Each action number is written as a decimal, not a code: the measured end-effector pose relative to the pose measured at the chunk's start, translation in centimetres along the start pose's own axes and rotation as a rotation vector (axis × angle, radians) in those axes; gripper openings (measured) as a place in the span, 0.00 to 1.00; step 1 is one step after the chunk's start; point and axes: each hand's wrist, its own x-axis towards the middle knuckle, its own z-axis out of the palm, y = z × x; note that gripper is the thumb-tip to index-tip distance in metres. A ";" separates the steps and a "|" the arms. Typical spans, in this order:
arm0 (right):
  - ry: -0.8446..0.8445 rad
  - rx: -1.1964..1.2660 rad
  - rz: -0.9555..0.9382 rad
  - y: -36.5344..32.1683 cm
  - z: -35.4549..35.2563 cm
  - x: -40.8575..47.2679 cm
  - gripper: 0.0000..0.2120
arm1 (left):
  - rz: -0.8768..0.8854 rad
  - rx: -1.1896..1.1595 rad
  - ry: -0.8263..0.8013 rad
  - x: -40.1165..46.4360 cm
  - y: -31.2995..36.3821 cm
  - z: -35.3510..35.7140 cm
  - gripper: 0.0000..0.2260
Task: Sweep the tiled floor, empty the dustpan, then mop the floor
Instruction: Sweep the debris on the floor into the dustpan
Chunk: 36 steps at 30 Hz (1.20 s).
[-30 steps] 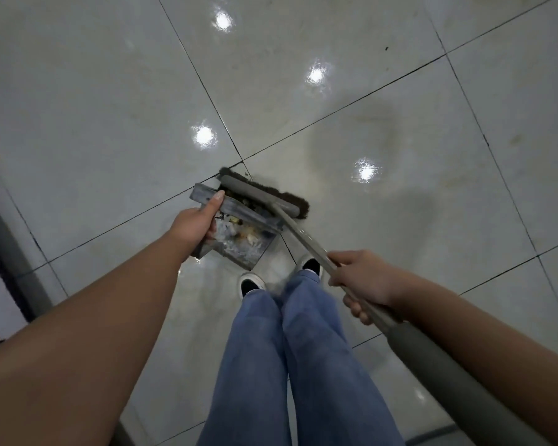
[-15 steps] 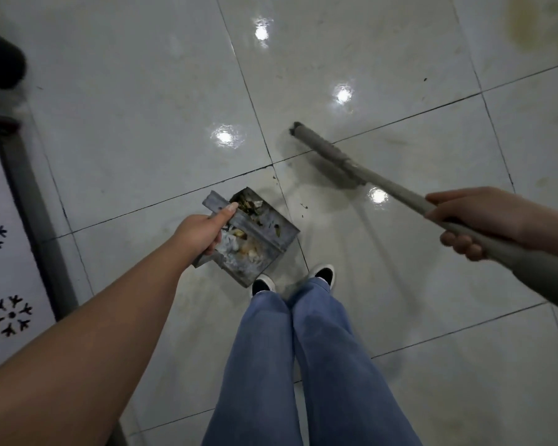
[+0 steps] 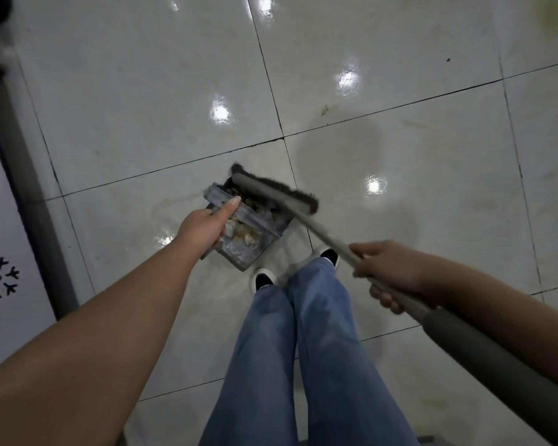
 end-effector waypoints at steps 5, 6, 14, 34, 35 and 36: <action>0.031 0.184 0.014 1.2 0.1 -3.8 0.13 | 0.022 -0.012 -0.018 -1.0 -1.3 -0.5 0.29; 0.070 0.227 0.010 1.5 -0.5 -4.6 0.13 | 0.029 -0.007 -0.016 -1.1 -1.7 -0.8 0.29; 0.328 0.203 -0.052 -0.7 -7.3 -4.8 0.19 | 0.035 0.032 -0.045 -2.2 -2.8 -2.6 0.30; 0.176 -0.032 0.026 3.4 1.2 -1.0 0.21 | -0.029 0.120 0.032 -2.5 -5.9 -3.8 0.28; 0.192 -0.026 0.020 3.7 1.4 -1.8 0.23 | -0.025 0.132 0.028 -2.5 -6.2 -4.0 0.29; 0.216 -0.016 0.005 3.9 1.5 -2.4 0.24 | -0.021 0.140 0.028 -2.5 -6.4 -4.2 0.29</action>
